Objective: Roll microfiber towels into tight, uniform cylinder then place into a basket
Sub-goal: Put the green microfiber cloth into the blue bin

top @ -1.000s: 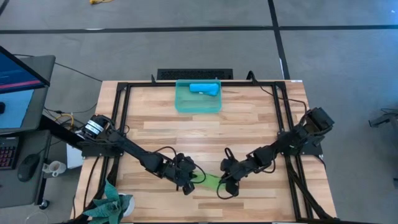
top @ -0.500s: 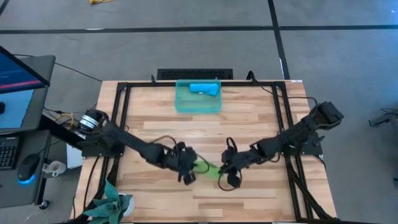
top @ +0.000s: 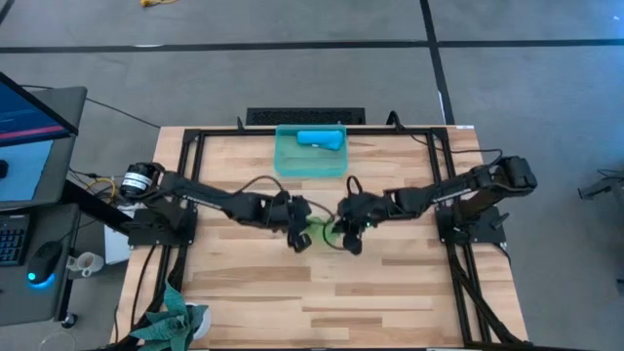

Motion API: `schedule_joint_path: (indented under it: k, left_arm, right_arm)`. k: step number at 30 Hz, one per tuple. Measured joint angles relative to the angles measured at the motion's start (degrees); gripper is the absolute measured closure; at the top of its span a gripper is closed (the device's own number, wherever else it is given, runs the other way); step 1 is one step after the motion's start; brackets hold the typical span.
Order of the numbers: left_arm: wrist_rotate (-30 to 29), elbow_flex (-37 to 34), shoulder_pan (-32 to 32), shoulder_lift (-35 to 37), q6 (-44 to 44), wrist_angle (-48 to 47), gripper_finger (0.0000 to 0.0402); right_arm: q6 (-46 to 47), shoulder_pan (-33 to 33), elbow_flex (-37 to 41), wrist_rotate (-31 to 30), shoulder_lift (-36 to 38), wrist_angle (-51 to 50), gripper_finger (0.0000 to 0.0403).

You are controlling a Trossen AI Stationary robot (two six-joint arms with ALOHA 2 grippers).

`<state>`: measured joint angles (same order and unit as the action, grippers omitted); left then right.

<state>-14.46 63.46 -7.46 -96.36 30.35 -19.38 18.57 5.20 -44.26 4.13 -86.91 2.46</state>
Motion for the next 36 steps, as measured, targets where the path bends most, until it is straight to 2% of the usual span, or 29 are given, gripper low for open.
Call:
schedule_joint_path:
  k: [12,16,20,23,28,36]
  left_arm:
    - [6.17,0.01,13.99,2.12,-7.04,0.42,0.0384]
    - [6.44,0.48,18.37,3.29,-10.31,1.07,0.0384]
    - [10.13,0.55,23.21,4.37,-13.12,3.5,0.0384]
    - [9.95,0.61,26.95,4.55,-15.01,5.52,0.0384]
    - [8.47,0.61,32.49,4.53,-18.44,8.35,0.0384]
    - [7.77,0.57,36.03,2.2,-22.59,11.13,0.0396]
  right_arm:
    - [-14.12,-15.28,-6.57,4.11,0.04,-9.88,0.038]
    - [-19.3,-20.14,-9.86,5.24,0.04,-13.56,0.038]
    - [-23.04,-25.11,-13.63,7.09,0.04,-16.6,0.038]
    - [-26.8,-28.67,-16.25,7.62,-0.07,-17.26,0.038]
    - [-32.23,-33.86,-19.42,7.72,-2.78,-16.09,0.038]
    - [-36.92,-38.72,-22.38,9.32,-13.62,-14.98,0.038]
